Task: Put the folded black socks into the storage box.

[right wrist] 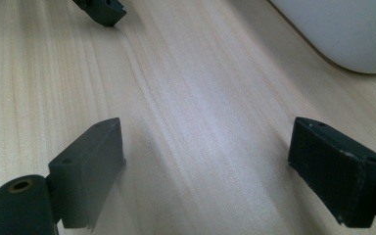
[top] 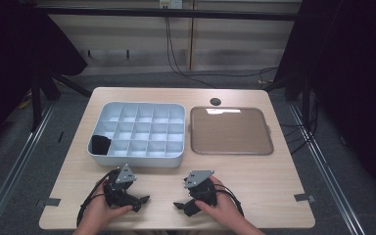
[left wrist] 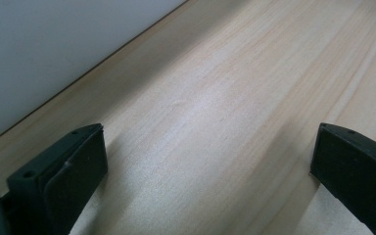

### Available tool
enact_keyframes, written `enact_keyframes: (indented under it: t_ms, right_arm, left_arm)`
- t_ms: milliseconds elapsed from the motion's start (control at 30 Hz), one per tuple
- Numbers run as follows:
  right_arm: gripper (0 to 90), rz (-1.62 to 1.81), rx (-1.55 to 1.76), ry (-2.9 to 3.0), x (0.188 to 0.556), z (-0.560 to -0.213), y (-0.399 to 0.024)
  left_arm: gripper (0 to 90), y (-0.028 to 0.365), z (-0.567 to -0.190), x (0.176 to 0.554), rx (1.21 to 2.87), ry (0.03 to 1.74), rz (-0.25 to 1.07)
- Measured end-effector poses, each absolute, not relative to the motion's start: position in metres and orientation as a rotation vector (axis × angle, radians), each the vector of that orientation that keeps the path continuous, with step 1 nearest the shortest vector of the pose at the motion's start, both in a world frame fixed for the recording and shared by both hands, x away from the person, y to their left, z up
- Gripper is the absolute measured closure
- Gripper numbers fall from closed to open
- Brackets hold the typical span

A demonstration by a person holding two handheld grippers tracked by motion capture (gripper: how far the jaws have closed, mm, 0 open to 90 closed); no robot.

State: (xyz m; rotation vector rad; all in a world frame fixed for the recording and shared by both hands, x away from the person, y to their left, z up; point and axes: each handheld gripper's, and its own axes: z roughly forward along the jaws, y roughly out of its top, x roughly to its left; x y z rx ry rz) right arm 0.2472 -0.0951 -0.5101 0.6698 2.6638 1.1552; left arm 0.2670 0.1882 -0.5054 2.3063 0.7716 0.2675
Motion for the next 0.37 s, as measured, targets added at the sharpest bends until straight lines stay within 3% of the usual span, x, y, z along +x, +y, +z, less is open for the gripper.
enact_keyframes:
  t_ms: [367]
  right_arm:
    - [12.7,1.157,0.664,2.66,0.2474,-0.5103,-0.095]
  left_arm:
    - [0.0,0.1915,-0.5093,0.2681,2.269,0.736,0.266]
